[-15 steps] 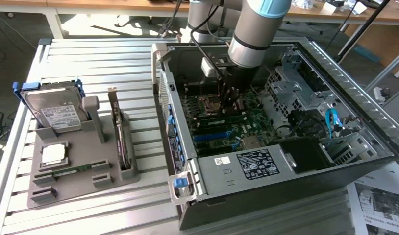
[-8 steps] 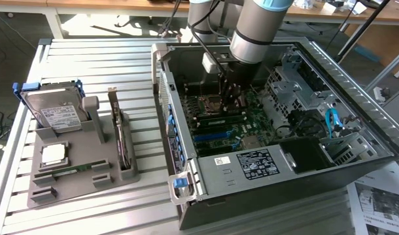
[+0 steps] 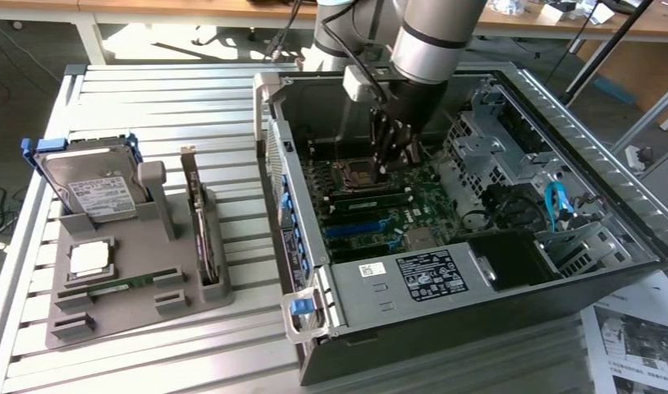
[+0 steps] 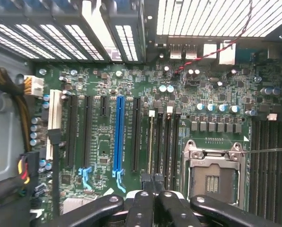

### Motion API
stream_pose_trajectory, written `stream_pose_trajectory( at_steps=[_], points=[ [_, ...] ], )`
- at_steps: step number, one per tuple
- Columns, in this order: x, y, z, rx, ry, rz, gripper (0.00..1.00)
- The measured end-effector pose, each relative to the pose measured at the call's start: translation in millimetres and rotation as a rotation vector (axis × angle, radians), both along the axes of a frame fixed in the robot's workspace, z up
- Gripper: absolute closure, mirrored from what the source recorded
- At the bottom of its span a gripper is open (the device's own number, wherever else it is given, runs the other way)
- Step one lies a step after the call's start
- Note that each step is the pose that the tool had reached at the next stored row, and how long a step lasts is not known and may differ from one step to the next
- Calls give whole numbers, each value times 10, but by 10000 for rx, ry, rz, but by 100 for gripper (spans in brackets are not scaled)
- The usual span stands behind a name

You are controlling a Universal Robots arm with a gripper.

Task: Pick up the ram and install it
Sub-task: 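Press down the ram until it locks into place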

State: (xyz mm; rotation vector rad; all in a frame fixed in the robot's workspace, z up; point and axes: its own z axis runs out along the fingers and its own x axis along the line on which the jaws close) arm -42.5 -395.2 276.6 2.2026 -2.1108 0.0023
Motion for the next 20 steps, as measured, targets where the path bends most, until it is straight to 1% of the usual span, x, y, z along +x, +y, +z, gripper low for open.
stream_pose_trajectory(
  at_steps=[5,6,8,20],
  points=[
    [0,0,192,-42,0,0,89],
    [0,0,209,-58,0,0,89],
    [0,0,222,-60,0,0,89],
    [0,0,223,-60,0,0,89]
  ],
)
